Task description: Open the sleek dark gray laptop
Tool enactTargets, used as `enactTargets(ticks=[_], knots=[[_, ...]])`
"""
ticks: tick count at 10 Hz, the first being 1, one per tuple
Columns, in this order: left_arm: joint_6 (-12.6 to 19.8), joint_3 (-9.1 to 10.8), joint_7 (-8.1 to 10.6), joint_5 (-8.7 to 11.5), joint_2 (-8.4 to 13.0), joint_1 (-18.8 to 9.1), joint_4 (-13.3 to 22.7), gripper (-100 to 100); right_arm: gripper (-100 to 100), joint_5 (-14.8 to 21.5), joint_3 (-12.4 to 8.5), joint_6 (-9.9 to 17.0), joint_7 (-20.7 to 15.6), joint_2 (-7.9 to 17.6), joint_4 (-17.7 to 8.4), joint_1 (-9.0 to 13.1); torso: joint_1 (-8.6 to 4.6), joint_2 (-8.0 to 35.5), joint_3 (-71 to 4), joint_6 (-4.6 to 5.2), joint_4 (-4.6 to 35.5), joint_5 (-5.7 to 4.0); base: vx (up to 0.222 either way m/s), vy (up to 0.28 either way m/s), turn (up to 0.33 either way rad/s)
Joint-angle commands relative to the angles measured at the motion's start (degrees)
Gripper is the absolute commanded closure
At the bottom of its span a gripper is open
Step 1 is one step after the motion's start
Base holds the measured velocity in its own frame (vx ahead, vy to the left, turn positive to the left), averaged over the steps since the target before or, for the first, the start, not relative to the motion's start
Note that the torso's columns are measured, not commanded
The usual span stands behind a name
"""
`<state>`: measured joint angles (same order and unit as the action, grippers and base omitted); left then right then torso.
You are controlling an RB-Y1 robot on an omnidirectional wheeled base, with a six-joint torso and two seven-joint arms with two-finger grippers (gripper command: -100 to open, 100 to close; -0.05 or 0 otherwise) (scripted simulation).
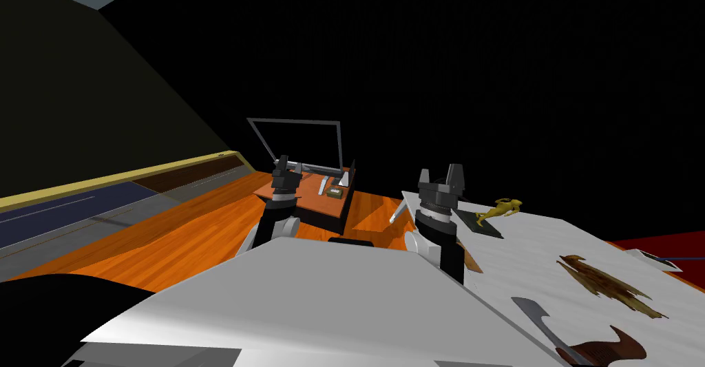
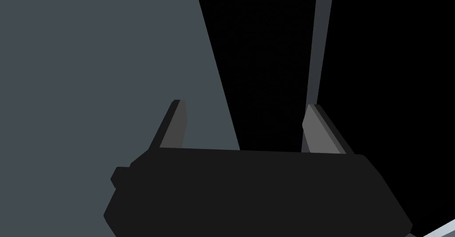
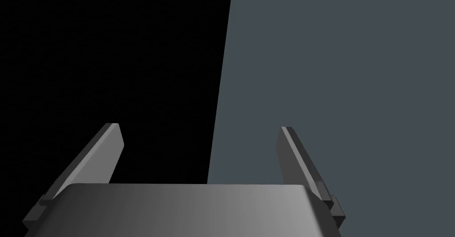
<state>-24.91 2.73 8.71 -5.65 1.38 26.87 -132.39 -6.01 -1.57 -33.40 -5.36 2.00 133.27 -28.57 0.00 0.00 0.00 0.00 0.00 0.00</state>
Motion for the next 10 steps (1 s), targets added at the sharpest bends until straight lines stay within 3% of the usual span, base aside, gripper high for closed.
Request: enactTargets(ticks=[1, 9, 10], knots=[[0.0, 0.0, 0.0, 0.0, 0.0, 0.0, 0.0, 0, 0, 0.0, 0.0, 0.0, 0.0, 0.0, 0.0, 0.0, 0.0, 2.3, -4.7, 0.0, 2.3, 0.0, 0.0, 0.0, 0.0], [0.0, 0.0, 0.0, 0.0, 0.0, 0.0, 0.0, 0, 0, 0.0, 0.0, 0.0, 0.0, 0.0, 0.0, 0.0, 0.0, 35.4, -70.7, 0.0, 35.4, 0.0, 0.0, 0.0, 0.0], [0.0, 0.56, -0.1, -0.3, 1.6, 0.1, 0.3, -100, 0, 0.0, 0.0, 0.0, 0.0, 0.0, 0.0, 0.0, 0.0, 39.6, -79.2, 0.0, 39.6, 0.0, 0.0, 0.0, 0.0]])
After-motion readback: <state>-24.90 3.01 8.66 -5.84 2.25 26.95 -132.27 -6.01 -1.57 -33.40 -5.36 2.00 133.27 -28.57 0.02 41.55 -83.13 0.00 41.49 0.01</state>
